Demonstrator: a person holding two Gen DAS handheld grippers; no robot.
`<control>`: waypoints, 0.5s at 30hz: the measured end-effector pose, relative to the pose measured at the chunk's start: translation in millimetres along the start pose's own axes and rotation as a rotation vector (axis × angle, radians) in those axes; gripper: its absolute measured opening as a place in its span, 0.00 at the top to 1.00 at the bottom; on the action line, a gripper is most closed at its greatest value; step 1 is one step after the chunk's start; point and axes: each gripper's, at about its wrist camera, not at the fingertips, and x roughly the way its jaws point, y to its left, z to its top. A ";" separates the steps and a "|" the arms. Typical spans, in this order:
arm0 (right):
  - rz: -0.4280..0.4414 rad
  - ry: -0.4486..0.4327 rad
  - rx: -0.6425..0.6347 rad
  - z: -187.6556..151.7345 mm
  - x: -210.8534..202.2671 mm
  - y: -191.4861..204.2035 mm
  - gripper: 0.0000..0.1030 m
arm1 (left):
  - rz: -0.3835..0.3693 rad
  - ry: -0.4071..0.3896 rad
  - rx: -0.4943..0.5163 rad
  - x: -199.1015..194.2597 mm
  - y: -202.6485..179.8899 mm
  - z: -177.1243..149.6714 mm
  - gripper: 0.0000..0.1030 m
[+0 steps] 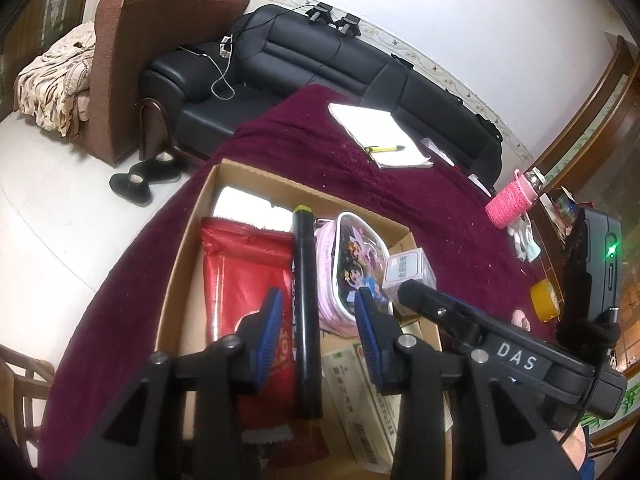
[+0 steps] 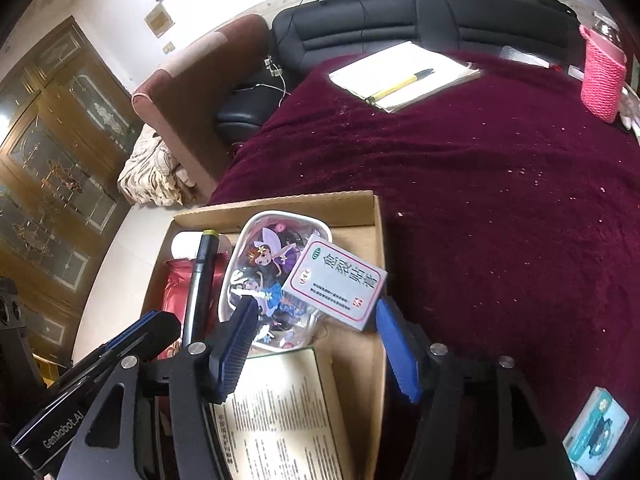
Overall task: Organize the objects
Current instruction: 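Lower the marker and medicine box into the tray and open both grippers, then move both grippers back to the markers on the carpet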
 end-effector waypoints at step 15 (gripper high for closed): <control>0.094 -0.063 0.054 -48.9 -72.6 -30.0 0.34 | -0.067 -0.012 0.086 -40.3 -34.6 -37.7 0.61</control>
